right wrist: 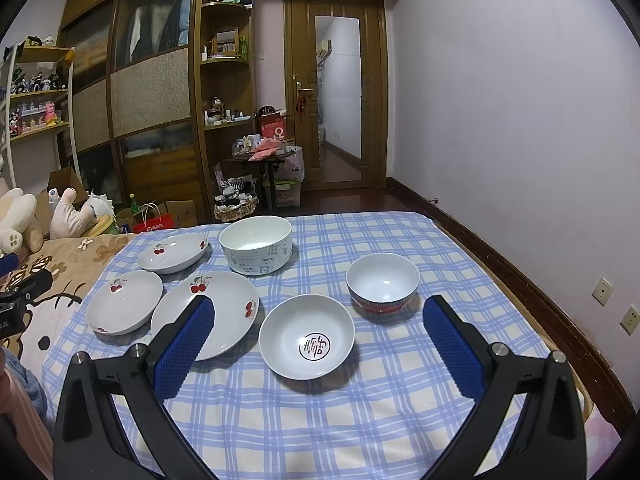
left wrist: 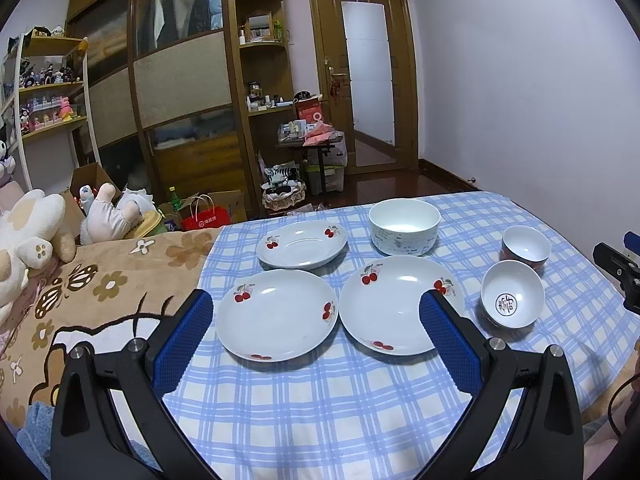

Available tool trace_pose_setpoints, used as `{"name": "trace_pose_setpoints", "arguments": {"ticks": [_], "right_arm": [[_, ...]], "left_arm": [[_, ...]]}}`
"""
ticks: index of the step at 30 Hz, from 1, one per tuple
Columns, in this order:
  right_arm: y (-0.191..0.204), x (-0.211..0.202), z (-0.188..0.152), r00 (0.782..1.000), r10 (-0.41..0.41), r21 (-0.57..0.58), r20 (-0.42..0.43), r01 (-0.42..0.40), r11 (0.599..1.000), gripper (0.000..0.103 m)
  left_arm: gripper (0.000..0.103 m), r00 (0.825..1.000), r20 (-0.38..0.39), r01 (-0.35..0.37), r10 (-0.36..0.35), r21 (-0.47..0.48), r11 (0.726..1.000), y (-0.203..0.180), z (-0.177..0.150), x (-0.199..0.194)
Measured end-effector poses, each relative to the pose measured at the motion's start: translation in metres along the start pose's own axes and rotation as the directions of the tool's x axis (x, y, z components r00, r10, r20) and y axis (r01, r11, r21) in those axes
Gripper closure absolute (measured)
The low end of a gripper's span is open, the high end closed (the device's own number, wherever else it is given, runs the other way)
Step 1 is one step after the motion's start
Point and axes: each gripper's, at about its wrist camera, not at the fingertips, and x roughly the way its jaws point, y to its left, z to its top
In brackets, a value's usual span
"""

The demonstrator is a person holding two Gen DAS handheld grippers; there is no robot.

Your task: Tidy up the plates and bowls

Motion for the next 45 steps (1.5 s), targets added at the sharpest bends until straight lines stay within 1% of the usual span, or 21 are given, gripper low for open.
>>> {"name": "trace_pose_setpoints", "arguments": {"ticks": [9, 10, 12, 20, 28, 45], "right_arm": [[-0.002, 0.002, 0.002, 1.0, -0.006, -0.001, -0.001, 0.006, 1.0, 0.0], [-0.002, 0.005, -0.005, 1.0, -0.007, 0.0, -0.002, 0.007, 1.0, 0.0], [-0.004, 0.004, -0.006, 1.0, -0.006, -0.001, -0.001, 0.006, 1.0, 0.0], [-0.002, 0.004, -0.004, 1.0, -0.006, -0.001, -0.003, 0.006, 1.0, 0.0], [-0.002, 0.006, -0.009, 1.0, -0.011, -0.002, -0.002, 0.011, 1.0, 0.0], [-0.004, 0.004, -0.003, 1.0, -0.017, 0.013, 0.001, 0.017, 1.0, 0.0]], "left_arm": [[0.002, 1.0, -0.004, 0.008, -0.008, 0.005, 1.0, 0.0, 0.0, 0.0], [0.002, 1.0, -0.004, 0.008, -0.008, 0.005, 1.0, 0.0, 0.0, 0.0], [0.002, 1.0, -0.005, 0.007, -0.007, 0.004, 1.0, 0.0, 0.0, 0.0], [0.002, 1.0, -0.005, 0.005, -0.005, 0.004, 1.0, 0.0, -0.001, 0.001], [0.002, 1.0, -0.007, 0.008, -0.008, 0.003, 1.0, 0.0, -0.001, 0.0], [0.002, 1.0, -0.008, -0.001, 0.001, 0.01, 1.0, 0.001, -0.002, 0.001]]}}
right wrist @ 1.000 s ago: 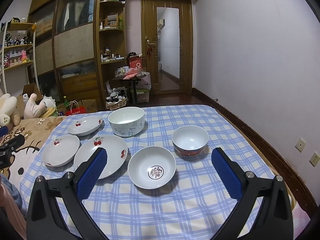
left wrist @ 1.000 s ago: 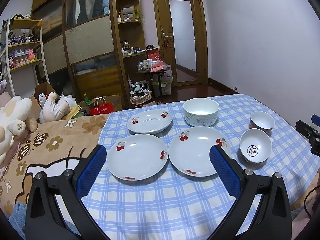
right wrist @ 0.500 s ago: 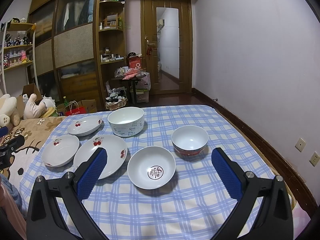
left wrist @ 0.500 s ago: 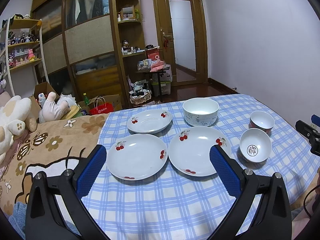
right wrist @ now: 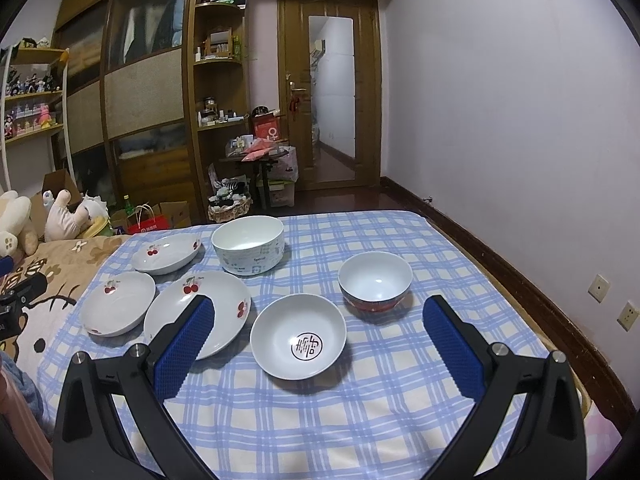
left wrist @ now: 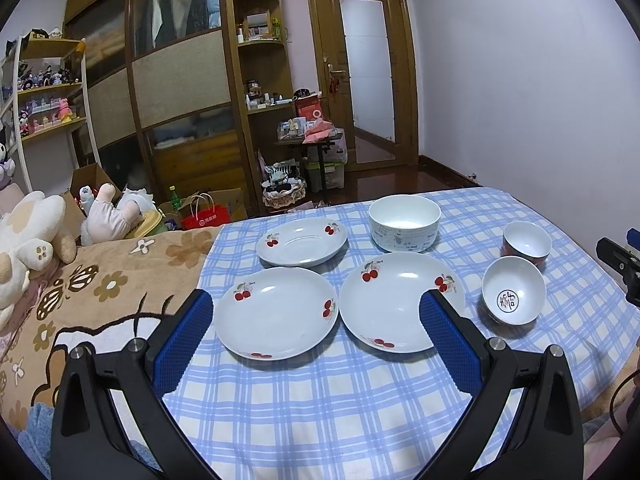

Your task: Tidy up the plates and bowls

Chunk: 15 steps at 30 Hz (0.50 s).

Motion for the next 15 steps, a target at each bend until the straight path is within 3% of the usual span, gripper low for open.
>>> {"name": "trace_pose_setpoints", "arguments": {"ticks": [15], "right_arm": [[-0.0005, 0.0011, 0.0016, 1.0, 0.003, -0.001, -0.003, -0.003, 1.0, 0.0]], "left_arm": [[0.002, 1.0, 0.002, 0.004, -0.004, 0.002, 1.0, 0.0009, -0.0006, 0.0001]]}}
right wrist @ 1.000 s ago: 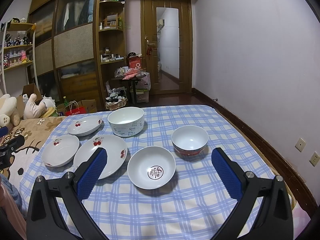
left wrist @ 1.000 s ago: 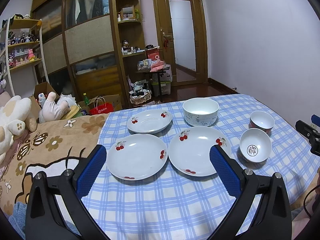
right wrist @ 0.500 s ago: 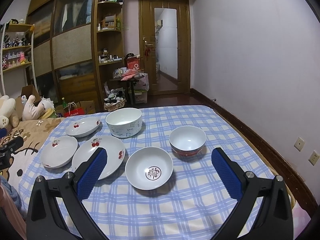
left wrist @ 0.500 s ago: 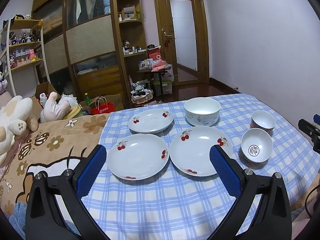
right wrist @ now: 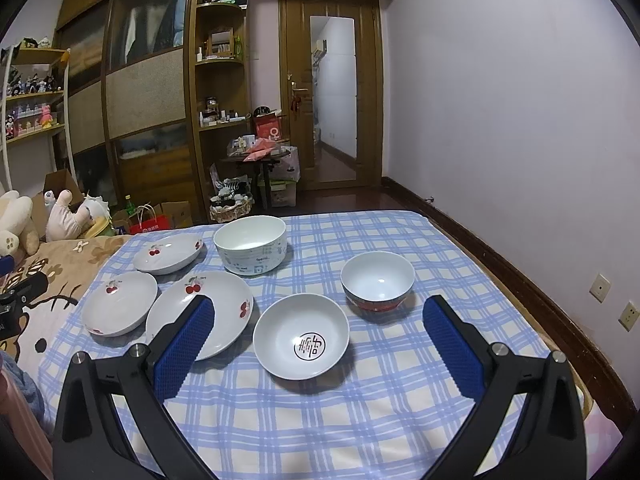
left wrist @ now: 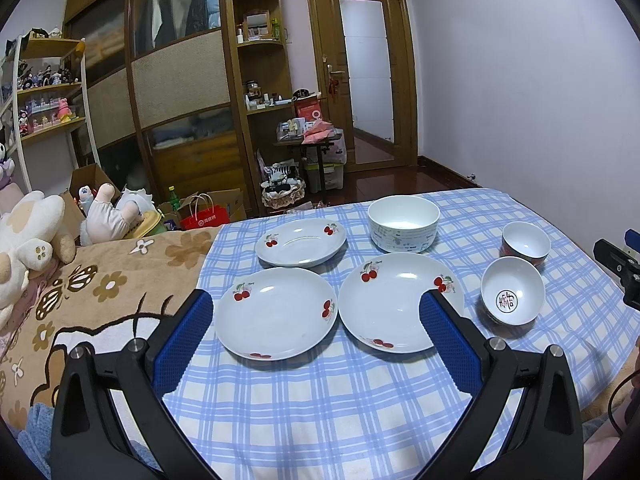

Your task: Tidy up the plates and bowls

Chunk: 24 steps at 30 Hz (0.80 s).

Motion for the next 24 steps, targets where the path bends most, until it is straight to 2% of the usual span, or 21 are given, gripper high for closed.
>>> {"name": "trace_pose_setpoints", "arguments": {"ticks": [24], "right_arm": [[-0.0005, 0.0014, -0.0005, 1.0, 0.001, -0.004, -0.005, -0.001, 1.0, 0.0]], "left_arm": [[0.002, 1.0, -0.018, 0.003, -0.003, 0.014, 1.0, -0.0002, -0.0004, 0.0035]]}}
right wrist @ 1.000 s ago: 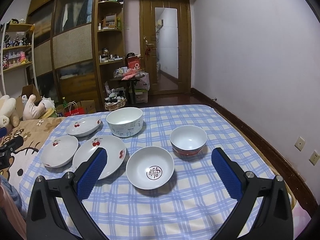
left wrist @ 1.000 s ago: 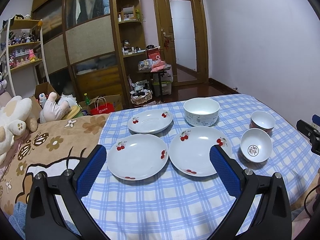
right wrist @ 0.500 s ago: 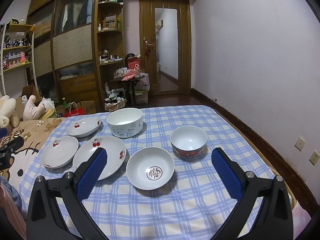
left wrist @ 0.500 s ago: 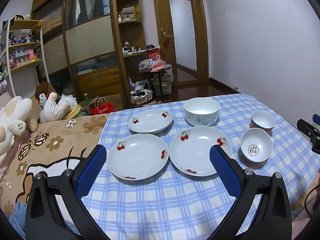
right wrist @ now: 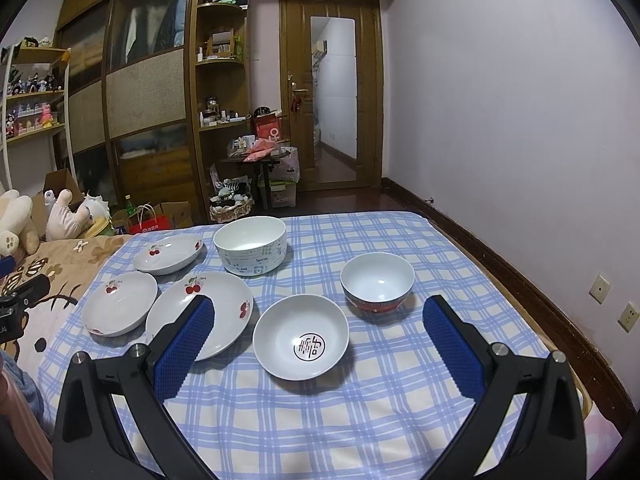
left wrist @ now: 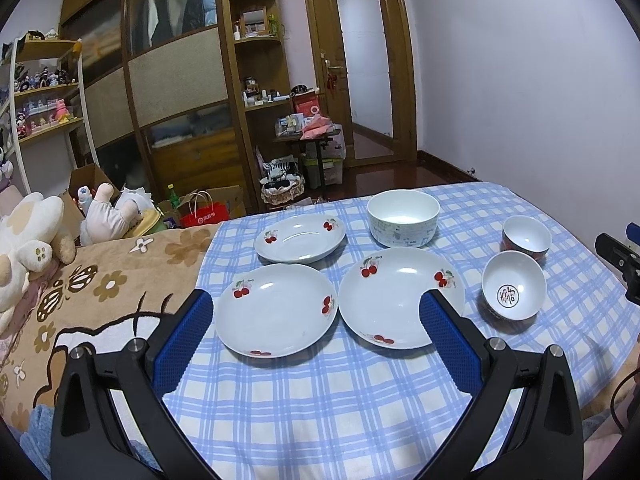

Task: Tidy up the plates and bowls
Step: 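Move the left tool to a large cherry plate's rim while the right tool reaches its opposite rim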

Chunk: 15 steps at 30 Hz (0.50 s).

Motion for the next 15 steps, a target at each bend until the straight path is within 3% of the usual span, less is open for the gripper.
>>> {"name": "trace_pose_setpoints", "arguments": {"ticks": [5, 15], "right_arm": [[0.005, 0.001, 0.007, 1.0, 0.006, -0.016, -0.007, -0.006, 1.0, 0.0], [0.034, 0.025, 0.027, 0.998, 0.053, -0.046, -0.024, -0.054, 0.997, 0.0]], "left_arm": [[0.002, 1.0, -0.012, -0.007, 0.007, 0.015, 1.0, -0.003, 0.004, 0.007], [0.002, 0.994, -0.11, 0.002, 0.003, 0.044, 0.999, -0.003, 0.018, 0.038]]}}
